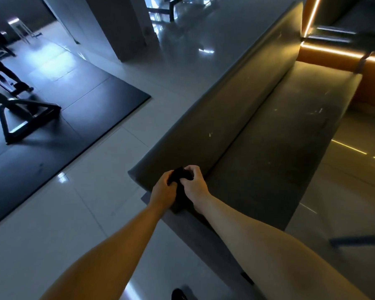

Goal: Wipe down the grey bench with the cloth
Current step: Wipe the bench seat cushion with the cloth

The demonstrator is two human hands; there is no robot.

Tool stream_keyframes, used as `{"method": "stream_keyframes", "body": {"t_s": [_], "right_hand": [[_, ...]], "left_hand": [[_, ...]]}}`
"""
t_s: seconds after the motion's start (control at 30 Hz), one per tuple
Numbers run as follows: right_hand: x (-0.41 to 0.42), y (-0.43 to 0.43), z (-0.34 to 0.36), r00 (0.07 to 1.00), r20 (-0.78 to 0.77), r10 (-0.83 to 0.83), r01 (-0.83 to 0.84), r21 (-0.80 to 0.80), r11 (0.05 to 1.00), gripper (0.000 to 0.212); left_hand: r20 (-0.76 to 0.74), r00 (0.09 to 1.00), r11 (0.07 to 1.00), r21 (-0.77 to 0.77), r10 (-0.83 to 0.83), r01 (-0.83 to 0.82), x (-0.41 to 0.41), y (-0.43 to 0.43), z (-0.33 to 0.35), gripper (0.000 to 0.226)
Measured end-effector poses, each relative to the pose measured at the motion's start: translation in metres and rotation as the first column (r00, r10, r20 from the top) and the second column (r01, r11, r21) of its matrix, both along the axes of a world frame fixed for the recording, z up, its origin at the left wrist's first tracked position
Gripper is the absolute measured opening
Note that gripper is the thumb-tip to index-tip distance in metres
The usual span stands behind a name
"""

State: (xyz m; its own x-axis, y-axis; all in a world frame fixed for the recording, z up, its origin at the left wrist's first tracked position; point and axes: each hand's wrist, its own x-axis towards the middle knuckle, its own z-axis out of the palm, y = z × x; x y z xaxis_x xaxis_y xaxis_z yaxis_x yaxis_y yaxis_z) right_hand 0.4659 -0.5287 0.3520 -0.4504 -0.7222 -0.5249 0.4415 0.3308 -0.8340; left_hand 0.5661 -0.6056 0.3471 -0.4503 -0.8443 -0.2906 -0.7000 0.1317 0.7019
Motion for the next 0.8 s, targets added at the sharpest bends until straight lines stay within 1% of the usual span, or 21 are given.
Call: {"method": "stream_keyframes", "body": {"t_s": [0.07,0.17,0.2,0.3,0.37,0.43,0.53,0.6,0.67,0.73,0.8], "right_hand": [[0.006,-0.023,-0.009,0.999,-0.031,-0.042,0.042,0.021,0.999,0.029],[0.016,-0.059,-0.026,0.990,-0.058,-0.128,0.130,0.035,0.991,0.031],[0.022,-0.071,-0.032,0.985,-0.063,-0.160,0.162,0.036,0.986,0.031],[0.039,-0.104,-0.050,0.959,-0.052,-0.277,0.280,0.062,0.958,0.028],[0.050,-0.124,-0.061,0.941,-0.038,-0.337,0.339,0.087,0.937,0.027],[0.057,-0.139,-0.067,0.920,-0.025,-0.391,0.392,0.087,0.916,0.027],[0.063,-0.153,-0.074,0.883,-0.030,-0.469,0.470,0.071,0.880,0.027],[0.068,-0.156,-0.081,0.850,-0.050,-0.524,0.527,0.093,0.845,0.029],[0.074,-0.158,-0.089,0.816,-0.036,-0.576,0.575,0.136,0.806,0.030],[0.081,-0.161,-0.097,0.787,0.013,-0.617,0.607,0.169,0.777,0.029],[0.092,-0.169,-0.101,0.773,0.078,-0.630,0.610,0.184,0.771,0.027]], "left_hand": [[0.005,0.999,0.999,-0.017,-0.051,0.051,0.004,-0.024,-0.007,0.041],[0.068,0.985,0.983,-0.082,-0.156,0.162,0.011,-0.067,-0.025,0.041],[0.114,0.976,0.971,-0.125,-0.188,0.202,0.013,-0.082,-0.031,0.043],[0.328,0.911,0.906,-0.253,-0.251,0.340,0.020,-0.122,-0.049,0.050],[0.380,0.881,0.873,-0.280,-0.282,0.400,0.024,-0.144,-0.055,0.055],[0.396,0.862,0.866,-0.251,-0.316,0.432,0.025,-0.162,-0.061,0.061],[0.392,0.846,0.882,-0.152,-0.360,0.446,0.030,-0.181,-0.071,0.067],[0.384,0.835,0.861,-0.163,-0.395,0.482,0.038,-0.186,-0.078,0.067],[0.378,0.820,0.827,-0.201,-0.429,0.525,0.051,-0.194,-0.082,0.065],[0.396,0.797,0.784,-0.245,-0.456,0.570,0.066,-0.202,-0.088,0.064],[0.378,0.787,0.761,-0.260,-0.487,0.595,0.077,-0.206,-0.092,0.064]]}}
